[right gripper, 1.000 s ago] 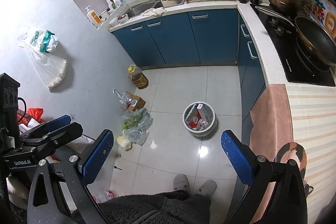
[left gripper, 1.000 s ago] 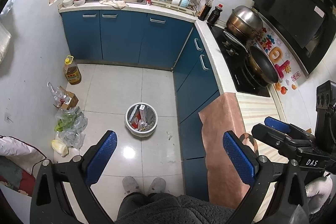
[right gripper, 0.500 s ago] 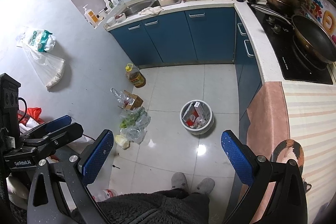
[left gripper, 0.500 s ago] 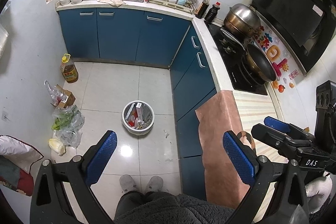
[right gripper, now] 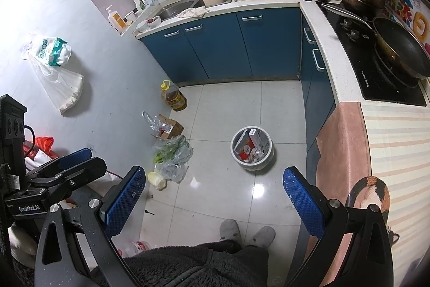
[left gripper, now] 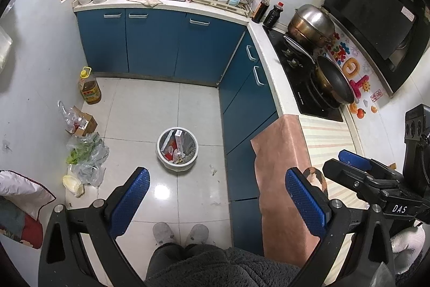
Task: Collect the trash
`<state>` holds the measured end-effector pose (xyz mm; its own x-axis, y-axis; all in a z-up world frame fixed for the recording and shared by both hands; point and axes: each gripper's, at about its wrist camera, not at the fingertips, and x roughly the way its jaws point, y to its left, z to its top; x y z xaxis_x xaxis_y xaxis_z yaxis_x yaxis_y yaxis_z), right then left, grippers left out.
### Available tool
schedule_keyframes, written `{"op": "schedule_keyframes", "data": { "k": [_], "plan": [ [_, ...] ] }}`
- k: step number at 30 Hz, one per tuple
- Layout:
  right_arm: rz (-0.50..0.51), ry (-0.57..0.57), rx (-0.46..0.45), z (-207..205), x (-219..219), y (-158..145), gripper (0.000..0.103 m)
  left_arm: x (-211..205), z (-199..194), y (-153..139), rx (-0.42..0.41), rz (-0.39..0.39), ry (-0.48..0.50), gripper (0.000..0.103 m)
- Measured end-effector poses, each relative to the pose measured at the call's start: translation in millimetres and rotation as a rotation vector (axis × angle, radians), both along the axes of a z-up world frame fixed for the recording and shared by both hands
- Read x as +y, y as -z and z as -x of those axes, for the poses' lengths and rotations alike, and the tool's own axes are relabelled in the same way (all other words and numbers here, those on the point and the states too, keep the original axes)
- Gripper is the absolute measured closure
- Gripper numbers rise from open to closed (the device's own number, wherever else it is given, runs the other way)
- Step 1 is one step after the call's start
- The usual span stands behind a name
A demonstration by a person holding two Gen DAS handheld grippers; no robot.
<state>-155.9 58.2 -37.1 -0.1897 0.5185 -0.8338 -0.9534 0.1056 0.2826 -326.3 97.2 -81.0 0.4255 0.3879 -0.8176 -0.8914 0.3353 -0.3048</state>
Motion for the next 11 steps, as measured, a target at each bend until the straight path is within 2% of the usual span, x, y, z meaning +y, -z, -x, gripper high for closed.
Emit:
{"op": "schedule_keyframes", "data": {
  "k": [11],
  "plan": [
    [0.003, -0.001, 0.004, 2.1, -3.5, 2.1, 0.000, -4.8, 2.4, 0.3, 0.001, 0.000, 0.010, 0.000]
  ]
}}
